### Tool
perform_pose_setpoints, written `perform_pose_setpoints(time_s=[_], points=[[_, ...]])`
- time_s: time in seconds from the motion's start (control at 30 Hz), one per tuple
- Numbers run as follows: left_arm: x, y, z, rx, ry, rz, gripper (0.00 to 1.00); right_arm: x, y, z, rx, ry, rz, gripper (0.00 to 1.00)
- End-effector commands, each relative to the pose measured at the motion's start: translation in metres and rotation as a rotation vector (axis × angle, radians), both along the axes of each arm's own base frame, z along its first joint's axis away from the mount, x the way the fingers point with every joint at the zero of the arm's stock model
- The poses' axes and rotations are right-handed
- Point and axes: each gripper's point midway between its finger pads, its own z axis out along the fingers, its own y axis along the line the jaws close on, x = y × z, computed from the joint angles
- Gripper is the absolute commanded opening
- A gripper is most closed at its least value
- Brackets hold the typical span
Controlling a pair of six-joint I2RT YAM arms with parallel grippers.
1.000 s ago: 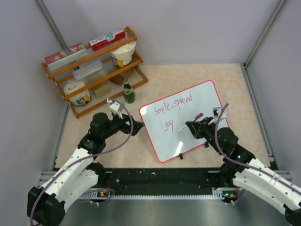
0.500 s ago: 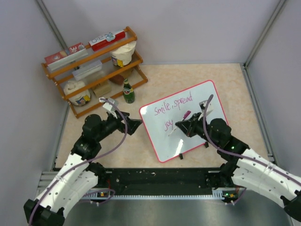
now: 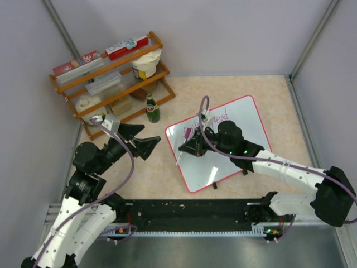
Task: Write a sentence on the whiteboard
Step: Put down the whiteboard marker at the center of the board.
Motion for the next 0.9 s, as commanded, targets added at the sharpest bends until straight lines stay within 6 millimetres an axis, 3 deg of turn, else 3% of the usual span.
perform_pose_setpoints(time_s=[0.0, 0.13, 0.43, 0.53, 0.67, 0.87], points=[[-0.012, 0.004, 0.042, -0.041, -0.076, -0.007, 0.99, -0.023, 0.046, 0.037, 0.093, -0.042, 0.180, 0.00], [-0.014, 0.005, 0.050, -0.041, -0.078, -0.010, 0.99, -0.033, 0.079, 0.027, 0.080, 0.019, 0.264, 0.00], [-0.013, 0.012, 0.045, -0.020, -0.067, 0.035, 0.99, -0.049, 0.131, -0.055, -0.124, 0.286, 0.380, 0.00], [-0.011, 0.013, 0.039, -0.014, -0.054, 0.040, 0.99, -0.046, 0.137, -0.077, -0.181, 0.347, 0.367, 0.00], [-0.011, 0.013, 0.038, -0.012, -0.052, 0.043, 0.99, -0.041, 0.141, -0.092, -0.208, 0.379, 0.335, 0.09], [-0.012, 0.013, 0.038, -0.011, -0.051, 0.037, 0.99, -0.032, 0.146, -0.092, -0.207, 0.378, 0.291, 0.24]])
